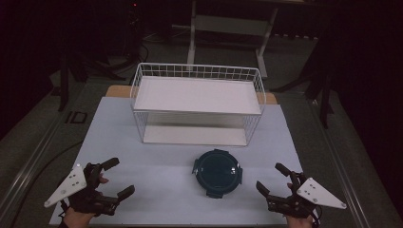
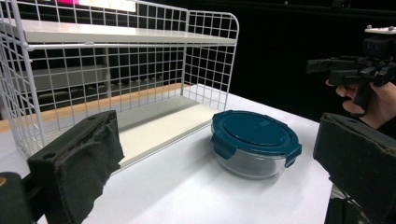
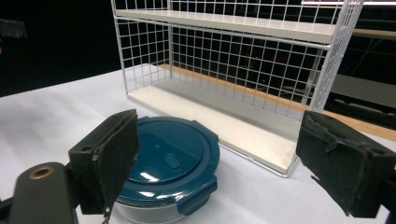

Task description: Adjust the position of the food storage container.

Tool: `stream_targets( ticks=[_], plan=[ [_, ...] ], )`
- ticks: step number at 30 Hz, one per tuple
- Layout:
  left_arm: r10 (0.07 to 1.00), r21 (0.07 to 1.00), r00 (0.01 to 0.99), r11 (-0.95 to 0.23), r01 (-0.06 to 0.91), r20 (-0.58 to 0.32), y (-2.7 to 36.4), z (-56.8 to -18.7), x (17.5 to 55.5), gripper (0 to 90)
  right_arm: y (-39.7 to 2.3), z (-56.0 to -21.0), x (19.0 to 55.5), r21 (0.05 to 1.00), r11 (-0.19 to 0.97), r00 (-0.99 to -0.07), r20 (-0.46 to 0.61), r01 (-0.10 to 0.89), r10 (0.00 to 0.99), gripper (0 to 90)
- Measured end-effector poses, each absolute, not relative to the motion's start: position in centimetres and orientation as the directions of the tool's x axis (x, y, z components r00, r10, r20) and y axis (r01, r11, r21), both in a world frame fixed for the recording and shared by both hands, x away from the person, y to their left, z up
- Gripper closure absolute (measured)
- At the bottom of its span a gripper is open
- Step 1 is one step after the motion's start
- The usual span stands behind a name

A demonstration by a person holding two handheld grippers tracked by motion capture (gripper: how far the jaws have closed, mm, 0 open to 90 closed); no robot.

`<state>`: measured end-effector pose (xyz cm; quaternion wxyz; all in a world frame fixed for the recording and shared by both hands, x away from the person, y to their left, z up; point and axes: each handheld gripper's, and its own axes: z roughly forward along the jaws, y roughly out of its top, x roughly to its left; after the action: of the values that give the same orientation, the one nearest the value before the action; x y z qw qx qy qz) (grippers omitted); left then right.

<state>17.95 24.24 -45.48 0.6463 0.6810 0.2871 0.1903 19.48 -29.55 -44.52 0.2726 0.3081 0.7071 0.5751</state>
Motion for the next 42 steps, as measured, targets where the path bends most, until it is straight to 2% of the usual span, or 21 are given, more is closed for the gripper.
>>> stream_targets(
  ticks=[6,11,16,25,28,32,38,39,42],
  plan=[
    [0.632,0.991,0.767,0.005,0.132,-0.105,24.0,-45.6,18.0,1.3,-29.1,-44.1,19.5,0.981,0.142,-0.680,-0.014,0.133,0.733,11.2],
    [0.627,0.991,0.772,-0.002,0.137,-0.106,23.9,-45.8,18.1,1.3,-28.8,-43.6,20.4,0.969,0.152,-0.683,0.022,0.194,0.730,10.9],
    [0.616,0.990,0.780,-0.003,0.143,-0.111,23.8,-45.9,18.2,1.3,-28.5,-44.2,21.3,0.954,0.197,-0.691,0.014,0.225,0.723,15.3],
    [0.614,0.989,0.782,-0.012,0.145,-0.107,23.7,-46.1,18.3,1.3,-28.5,-46.7,23.6,0.897,0.287,-0.722,0.049,0.336,0.691,41.4],
    [0.614,0.989,0.782,-0.015,0.146,-0.106,23.7,-46.1,18.2,1.3,-28.4,-47.7,24.0,0.881,0.318,-0.719,0.034,0.350,0.694,57.2],
    [0.612,0.989,0.784,-0.017,0.146,-0.106,23.7,-46.1,18.2,1.3,-28.5,-48.8,24.5,0.855,0.337,-0.712,0.052,0.394,0.701,71.8],
    [0.612,0.988,0.784,-0.018,0.151,-0.108,23.6,-46.2,18.3,1.3,-28.4,-50.0,25.1,0.821,0.357,-0.715,0.086,0.446,0.694,84.5],
    [0.612,0.988,0.784,-0.023,0.151,-0.106,23.6,-46.2,18.3,1.3,-28.3,-50.2,25.1,0.816,0.362,-0.717,0.090,0.450,0.691,89.2],
    [0.610,0.988,0.785,-0.022,0.155,-0.110,23.5,-46.3,18.3,1.3,-27.9,-50.4,25.2,0.802,0.379,-0.725,0.094,0.461,0.682,89.8]
  ],
)
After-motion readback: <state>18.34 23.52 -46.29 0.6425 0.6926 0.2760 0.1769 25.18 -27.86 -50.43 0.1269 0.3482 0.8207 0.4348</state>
